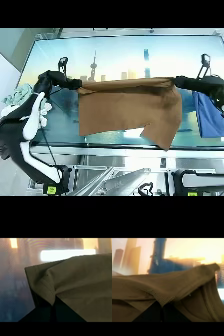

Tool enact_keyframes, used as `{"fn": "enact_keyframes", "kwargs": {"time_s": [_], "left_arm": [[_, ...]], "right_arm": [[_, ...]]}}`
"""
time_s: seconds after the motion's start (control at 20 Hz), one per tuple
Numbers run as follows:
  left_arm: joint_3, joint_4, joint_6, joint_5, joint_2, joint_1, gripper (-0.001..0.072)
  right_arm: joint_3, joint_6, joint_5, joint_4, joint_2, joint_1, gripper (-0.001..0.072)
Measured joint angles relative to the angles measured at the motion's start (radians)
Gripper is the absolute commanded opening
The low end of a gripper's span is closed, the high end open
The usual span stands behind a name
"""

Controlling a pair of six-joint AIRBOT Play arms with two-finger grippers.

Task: Fold the shirts.

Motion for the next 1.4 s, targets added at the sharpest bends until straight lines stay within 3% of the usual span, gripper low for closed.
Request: {"fn": "enact_keyframes", "kwargs": {"time_s": [0.25,0.5,0.75,1.05,1.4], "left_arm": [[0.286,-0.098,0.023,0.043,-0.198,0.042,0.0012],[0.472,-0.129,0.014,0.168,-0.249,0.039,0.0012],[0.48,-0.121,-0.018,0.247,-0.26,0.003,0.0012],[0.481,0.048,-0.108,0.298,-0.257,-0.077,0.0012],[0.481,0.149,-0.162,0.338,-0.256,-0.12,0.0012]], "right_arm": [[0.366,0.084,-0.034,0.014,-0.267,0.002,0.0023],[0.644,0.213,-0.142,-0.074,-0.378,-0.021,0.0023],[0.71,0.378,-0.24,-0.36,-0.406,-0.024,0.0023],[0.719,0.505,-0.327,-0.709,-0.413,0.018,0.0023],[0.705,0.598,-0.424,-0.887,-0.428,0.05,0.0023]]}}
